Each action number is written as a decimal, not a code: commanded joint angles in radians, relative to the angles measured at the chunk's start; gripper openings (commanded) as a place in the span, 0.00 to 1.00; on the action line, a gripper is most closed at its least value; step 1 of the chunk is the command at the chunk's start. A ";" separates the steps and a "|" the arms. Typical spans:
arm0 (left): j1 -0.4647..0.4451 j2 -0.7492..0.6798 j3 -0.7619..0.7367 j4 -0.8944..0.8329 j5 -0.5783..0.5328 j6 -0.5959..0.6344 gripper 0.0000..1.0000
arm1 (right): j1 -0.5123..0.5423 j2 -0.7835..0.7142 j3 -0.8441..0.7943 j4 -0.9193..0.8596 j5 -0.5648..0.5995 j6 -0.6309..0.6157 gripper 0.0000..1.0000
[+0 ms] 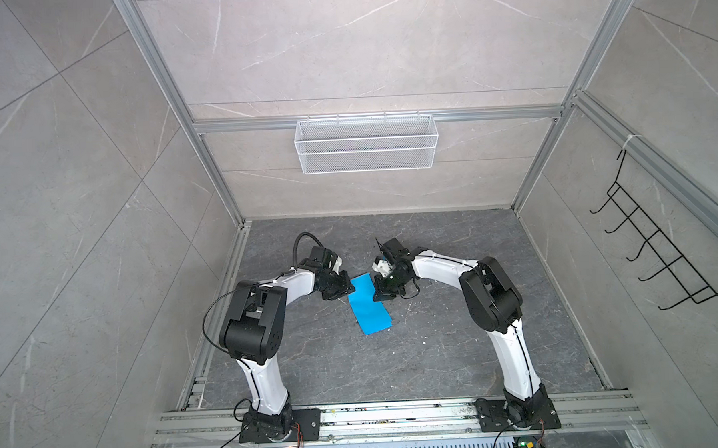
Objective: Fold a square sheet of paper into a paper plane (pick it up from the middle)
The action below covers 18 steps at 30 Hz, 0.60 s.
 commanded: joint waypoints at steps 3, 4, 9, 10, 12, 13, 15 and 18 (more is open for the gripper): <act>0.001 0.029 0.033 -0.015 -0.042 0.002 0.20 | 0.007 0.083 -0.052 -0.098 0.124 -0.002 0.04; 0.002 0.033 0.032 -0.020 -0.047 0.003 0.21 | 0.007 0.084 -0.053 -0.100 0.124 -0.002 0.04; 0.015 0.054 0.023 -0.045 -0.043 0.016 0.20 | 0.007 0.083 -0.053 -0.103 0.126 -0.002 0.04; 0.021 0.055 0.018 -0.051 -0.043 0.020 0.21 | 0.007 0.083 -0.053 -0.104 0.127 -0.004 0.04; 0.037 0.051 0.005 -0.052 -0.044 0.024 0.21 | 0.007 0.084 -0.052 -0.104 0.126 -0.005 0.04; 0.044 0.047 -0.001 -0.055 -0.046 0.024 0.20 | 0.006 0.084 -0.054 -0.104 0.126 -0.005 0.04; 0.066 0.038 -0.015 -0.055 -0.046 0.026 0.21 | 0.007 0.082 -0.053 -0.104 0.128 -0.005 0.04; 0.085 0.024 -0.022 -0.057 -0.045 0.028 0.21 | 0.007 0.082 -0.054 -0.104 0.128 -0.007 0.04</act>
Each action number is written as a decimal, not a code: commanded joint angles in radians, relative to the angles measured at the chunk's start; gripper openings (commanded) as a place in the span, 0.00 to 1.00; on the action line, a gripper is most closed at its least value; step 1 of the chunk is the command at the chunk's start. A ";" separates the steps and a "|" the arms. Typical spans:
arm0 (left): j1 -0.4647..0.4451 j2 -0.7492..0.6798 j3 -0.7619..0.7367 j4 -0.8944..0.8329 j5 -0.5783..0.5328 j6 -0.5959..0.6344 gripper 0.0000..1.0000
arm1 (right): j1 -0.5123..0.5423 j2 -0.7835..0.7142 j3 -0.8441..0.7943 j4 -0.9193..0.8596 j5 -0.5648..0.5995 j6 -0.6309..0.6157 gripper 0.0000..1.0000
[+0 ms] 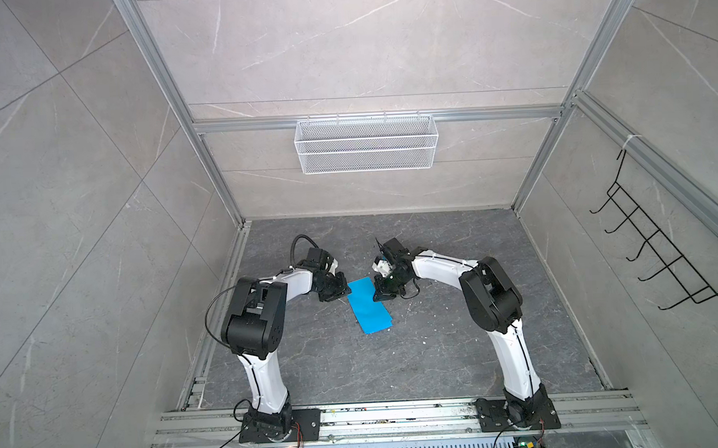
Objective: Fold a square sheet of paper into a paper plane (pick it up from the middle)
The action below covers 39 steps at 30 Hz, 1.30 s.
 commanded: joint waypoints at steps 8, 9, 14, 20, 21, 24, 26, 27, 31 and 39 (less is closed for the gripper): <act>0.035 -0.077 -0.014 -0.052 0.016 -0.008 0.20 | 0.008 0.083 -0.054 -0.113 0.130 -0.013 0.04; 0.034 -0.087 -0.015 -0.044 0.033 -0.014 0.20 | 0.007 0.083 -0.053 -0.113 0.130 -0.013 0.04; 0.001 -0.082 0.006 -0.002 0.089 -0.050 0.20 | 0.007 0.083 -0.052 -0.114 0.130 -0.014 0.04; -0.020 -0.003 0.077 -0.011 0.054 -0.067 0.19 | 0.007 0.084 -0.050 -0.116 0.128 -0.016 0.04; -0.020 0.004 0.086 -0.021 0.031 -0.068 0.19 | 0.007 0.084 -0.049 -0.116 0.128 -0.016 0.04; -0.018 0.030 0.112 -0.063 -0.034 -0.062 0.19 | 0.008 0.083 -0.051 -0.116 0.128 -0.016 0.04; -0.014 0.053 0.127 -0.091 -0.054 -0.051 0.19 | 0.007 0.084 -0.052 -0.116 0.128 -0.017 0.04; -0.011 0.061 0.131 -0.100 -0.061 -0.046 0.19 | 0.007 0.084 -0.051 -0.116 0.128 -0.017 0.04; -0.004 0.075 0.136 -0.131 -0.096 -0.030 0.19 | 0.007 0.082 -0.053 -0.116 0.128 -0.019 0.04; 0.051 0.025 0.101 -0.179 -0.162 -0.010 0.18 | 0.007 0.084 -0.047 -0.124 0.129 -0.036 0.04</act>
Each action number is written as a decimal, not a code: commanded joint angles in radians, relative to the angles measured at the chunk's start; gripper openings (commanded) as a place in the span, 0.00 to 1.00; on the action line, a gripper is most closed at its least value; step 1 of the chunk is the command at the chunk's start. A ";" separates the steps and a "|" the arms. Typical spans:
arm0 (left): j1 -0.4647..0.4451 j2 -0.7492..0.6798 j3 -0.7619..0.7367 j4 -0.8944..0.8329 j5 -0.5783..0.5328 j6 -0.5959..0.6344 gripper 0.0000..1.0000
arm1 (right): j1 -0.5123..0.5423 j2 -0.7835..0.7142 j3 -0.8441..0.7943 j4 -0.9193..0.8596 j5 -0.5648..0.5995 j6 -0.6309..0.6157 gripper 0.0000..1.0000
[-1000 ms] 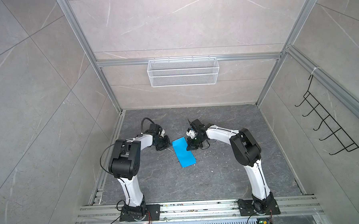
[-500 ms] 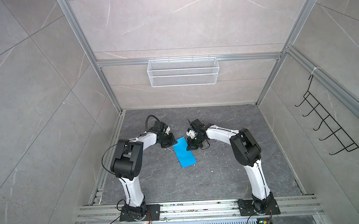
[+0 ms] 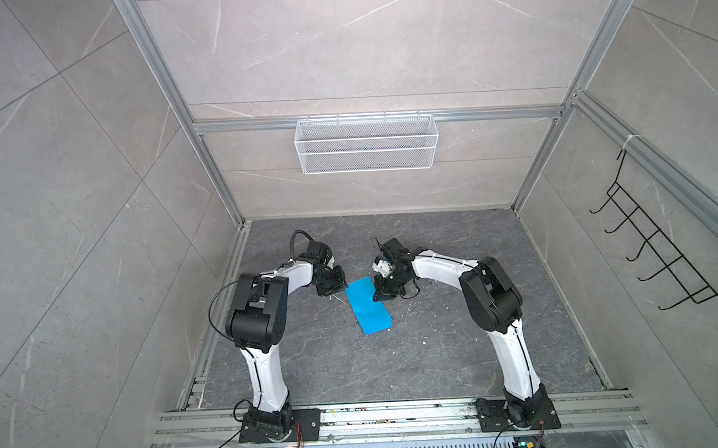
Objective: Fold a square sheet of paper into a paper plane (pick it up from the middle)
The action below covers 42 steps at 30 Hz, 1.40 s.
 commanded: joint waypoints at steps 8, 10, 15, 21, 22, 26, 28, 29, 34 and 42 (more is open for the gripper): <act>0.051 -0.199 -0.084 -0.053 -0.075 -0.015 0.19 | 0.019 0.053 0.022 -0.147 0.079 -0.186 0.05; 0.050 -0.236 -0.123 -0.008 -0.036 -0.047 0.20 | 0.023 0.059 0.052 -0.161 0.071 -0.224 0.05; 0.028 -0.277 -0.209 0.124 0.094 -0.138 0.23 | 0.026 0.090 0.139 -0.200 0.048 -0.298 0.05; -0.028 -0.213 -0.184 0.156 0.122 -0.158 0.25 | 0.026 0.079 0.184 -0.191 0.013 -0.360 0.05; -0.031 -0.198 -0.174 0.156 0.126 -0.157 0.25 | 0.027 0.077 0.191 -0.191 0.011 -0.363 0.05; -0.038 -0.131 -0.130 0.154 0.137 -0.142 0.25 | 0.027 0.059 0.192 -0.178 0.016 -0.354 0.05; -0.038 -0.105 -0.110 0.154 0.142 -0.141 0.25 | 0.027 0.042 0.180 -0.160 0.022 -0.338 0.05; -0.038 -0.090 -0.099 0.154 0.149 -0.140 0.25 | 0.027 0.031 0.171 -0.151 0.027 -0.328 0.05; -0.043 -0.048 -0.081 0.152 0.165 -0.139 0.25 | 0.026 -0.053 0.089 -0.069 0.025 -0.249 0.07; -0.062 -0.052 -0.131 0.155 0.153 -0.161 0.23 | 0.056 -0.211 -0.128 0.113 0.029 -0.023 0.14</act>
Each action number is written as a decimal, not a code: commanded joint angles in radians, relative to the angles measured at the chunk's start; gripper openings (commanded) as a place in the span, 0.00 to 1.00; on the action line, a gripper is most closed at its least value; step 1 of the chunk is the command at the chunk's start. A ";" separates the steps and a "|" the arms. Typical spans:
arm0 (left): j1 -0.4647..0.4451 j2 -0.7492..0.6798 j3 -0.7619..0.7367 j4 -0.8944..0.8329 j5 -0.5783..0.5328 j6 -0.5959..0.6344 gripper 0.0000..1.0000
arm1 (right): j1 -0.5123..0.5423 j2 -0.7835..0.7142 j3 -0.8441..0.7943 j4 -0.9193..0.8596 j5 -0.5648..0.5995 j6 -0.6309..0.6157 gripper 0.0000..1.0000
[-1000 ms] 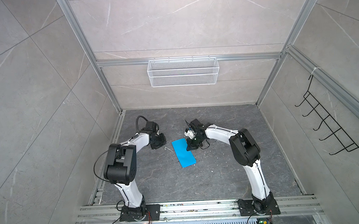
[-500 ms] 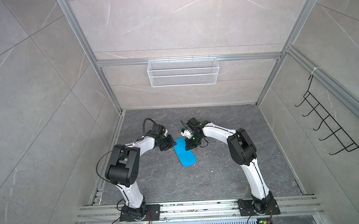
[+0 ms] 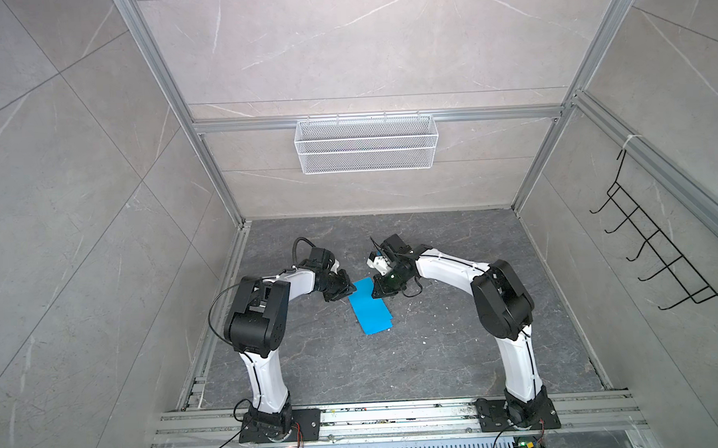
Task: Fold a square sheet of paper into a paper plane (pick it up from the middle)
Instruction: 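Move the right gripper toward the left gripper over the sheet's middle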
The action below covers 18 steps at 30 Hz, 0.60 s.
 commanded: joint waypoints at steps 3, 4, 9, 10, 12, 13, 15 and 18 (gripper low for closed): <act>-0.019 -0.039 -0.056 -0.003 -0.023 -0.041 0.23 | 0.045 -0.114 -0.134 0.134 0.026 0.179 0.17; -0.023 -0.051 -0.070 -0.008 -0.039 -0.052 0.23 | 0.053 -0.132 -0.156 0.141 0.043 0.200 0.18; -0.059 -0.126 -0.131 -0.059 -0.158 -0.128 0.22 | 0.088 -0.206 -0.246 0.160 0.102 0.289 0.21; -0.070 -0.144 -0.145 -0.067 -0.182 -0.153 0.23 | 0.097 -0.222 -0.262 0.159 0.111 0.316 0.22; -0.090 -0.171 -0.176 -0.074 -0.216 -0.202 0.23 | 0.116 -0.242 -0.288 0.168 0.117 0.361 0.22; -0.108 -0.185 -0.191 -0.073 -0.233 -0.229 0.23 | 0.126 -0.251 -0.301 0.173 0.122 0.391 0.22; -0.131 -0.206 -0.214 -0.073 -0.262 -0.269 0.23 | 0.147 -0.261 -0.319 0.197 0.119 0.449 0.21; -0.156 -0.227 -0.250 -0.049 -0.279 -0.321 0.23 | 0.186 -0.253 -0.335 0.234 0.117 0.519 0.17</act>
